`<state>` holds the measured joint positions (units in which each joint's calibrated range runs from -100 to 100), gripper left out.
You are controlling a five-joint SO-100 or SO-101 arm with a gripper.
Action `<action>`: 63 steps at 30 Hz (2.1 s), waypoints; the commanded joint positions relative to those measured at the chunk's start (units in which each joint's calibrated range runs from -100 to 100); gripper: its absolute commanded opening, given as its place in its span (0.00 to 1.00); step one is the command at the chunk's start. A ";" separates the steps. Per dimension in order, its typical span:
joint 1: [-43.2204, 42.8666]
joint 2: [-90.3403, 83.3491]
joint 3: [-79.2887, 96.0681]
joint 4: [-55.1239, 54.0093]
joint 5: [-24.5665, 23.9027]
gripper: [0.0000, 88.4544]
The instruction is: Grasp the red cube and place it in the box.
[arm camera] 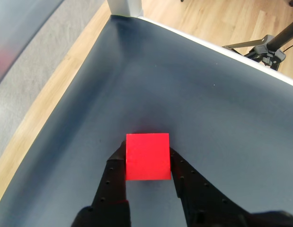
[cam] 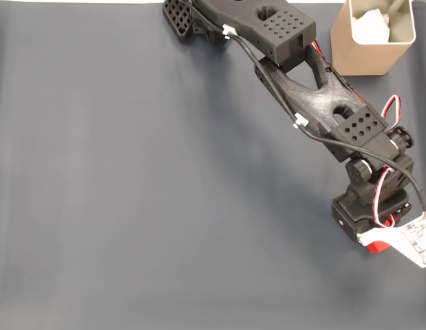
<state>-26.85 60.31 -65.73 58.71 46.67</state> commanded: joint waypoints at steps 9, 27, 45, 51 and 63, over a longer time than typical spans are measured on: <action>0.08 -8.32 2.41 1.12 0.54 0.10; -0.92 -36.31 28.41 10.47 2.05 0.01; -15.33 -64.21 52.50 16.04 4.84 0.00; -20.52 -66.81 54.87 16.45 5.37 0.00; -27.90 -68.98 56.61 18.83 6.84 0.00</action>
<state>-52.89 -4.99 -8.77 77.17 52.38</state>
